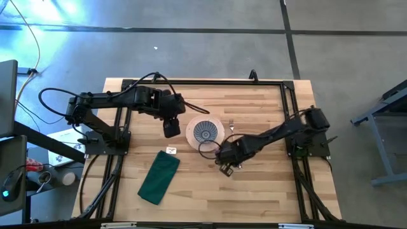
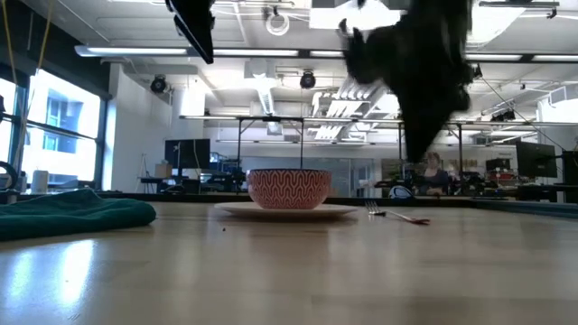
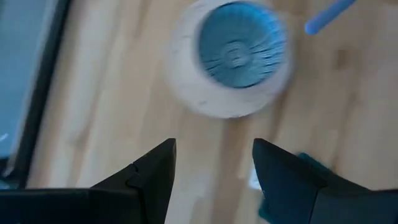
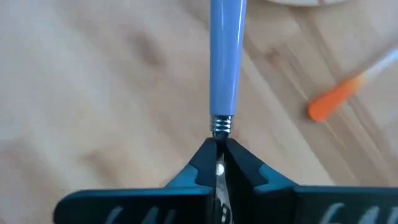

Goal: Set table place
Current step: Put the spoon on the stripe red bowl

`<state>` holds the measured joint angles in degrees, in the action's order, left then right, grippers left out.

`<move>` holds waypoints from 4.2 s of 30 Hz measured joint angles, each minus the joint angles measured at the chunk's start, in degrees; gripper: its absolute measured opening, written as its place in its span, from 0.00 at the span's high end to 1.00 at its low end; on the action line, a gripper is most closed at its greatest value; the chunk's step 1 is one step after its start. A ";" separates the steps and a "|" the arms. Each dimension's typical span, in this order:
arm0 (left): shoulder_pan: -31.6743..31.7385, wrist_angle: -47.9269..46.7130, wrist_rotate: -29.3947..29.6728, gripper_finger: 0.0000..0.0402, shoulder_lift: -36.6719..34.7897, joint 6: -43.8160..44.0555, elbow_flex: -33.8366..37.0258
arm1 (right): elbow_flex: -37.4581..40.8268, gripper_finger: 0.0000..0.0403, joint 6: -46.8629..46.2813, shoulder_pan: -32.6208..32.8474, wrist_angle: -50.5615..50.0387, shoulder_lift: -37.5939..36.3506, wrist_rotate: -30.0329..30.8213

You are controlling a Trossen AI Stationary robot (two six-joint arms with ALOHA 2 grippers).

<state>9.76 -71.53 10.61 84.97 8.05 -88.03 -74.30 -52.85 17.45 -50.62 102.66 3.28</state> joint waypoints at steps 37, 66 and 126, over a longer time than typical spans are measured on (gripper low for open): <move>1.49 34.91 -22.80 0.49 12.00 -12.74 0.02 | -27.96 1.00 17.76 -0.75 -24.67 -3.34 20.52; 1.46 31.65 -20.64 0.49 13.38 -12.71 -3.82 | -27.96 1.00 23.16 -2.88 -20.34 -3.25 18.99; 8.59 18.97 -18.01 0.96 13.70 -7.24 -1.05 | -27.98 0.73 8.94 -3.58 -36.52 -6.60 23.49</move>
<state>18.35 -52.57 -7.40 98.67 0.81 -89.07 -102.28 -43.91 13.87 -87.13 96.06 26.77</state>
